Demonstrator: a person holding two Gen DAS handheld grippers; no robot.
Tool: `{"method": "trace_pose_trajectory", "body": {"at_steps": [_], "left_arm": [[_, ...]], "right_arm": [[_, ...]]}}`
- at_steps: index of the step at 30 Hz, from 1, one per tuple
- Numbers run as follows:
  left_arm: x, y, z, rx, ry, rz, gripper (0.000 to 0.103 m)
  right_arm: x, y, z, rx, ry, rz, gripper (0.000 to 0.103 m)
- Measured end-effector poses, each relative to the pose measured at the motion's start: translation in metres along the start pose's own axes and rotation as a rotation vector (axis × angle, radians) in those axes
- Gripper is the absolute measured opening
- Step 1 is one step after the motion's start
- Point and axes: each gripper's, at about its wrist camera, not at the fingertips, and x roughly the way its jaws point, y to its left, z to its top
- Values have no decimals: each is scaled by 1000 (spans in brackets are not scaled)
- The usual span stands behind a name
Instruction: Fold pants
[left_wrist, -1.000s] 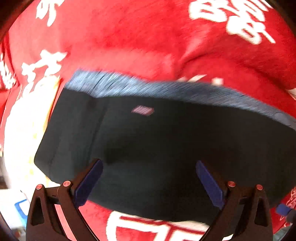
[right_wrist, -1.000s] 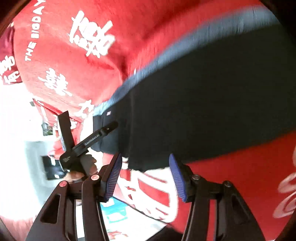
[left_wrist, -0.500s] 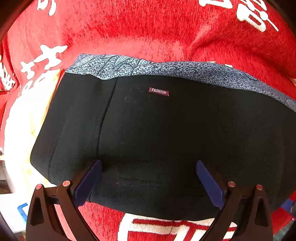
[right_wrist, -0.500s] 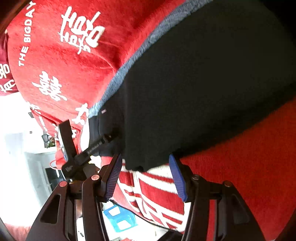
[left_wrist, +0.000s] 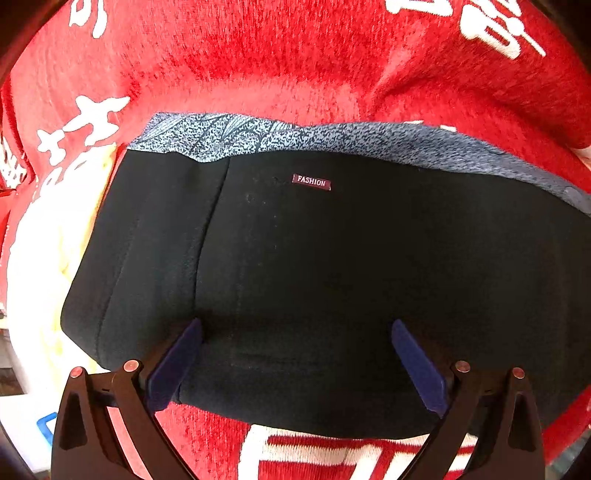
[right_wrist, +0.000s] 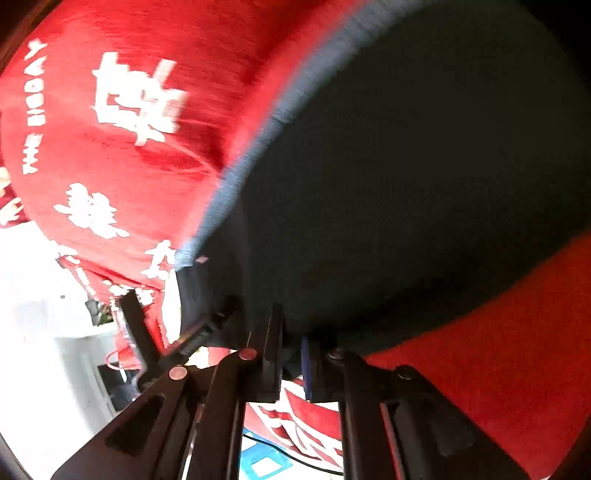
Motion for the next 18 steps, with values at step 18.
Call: {"method": "trace_pose_trajectory", "body": {"at_steps": [18], "left_arm": [[-26, -35, -3, 98, -38, -62, 102]], "right_arm": [[-62, -9, -17, -187, -17, -292, 30]]}}
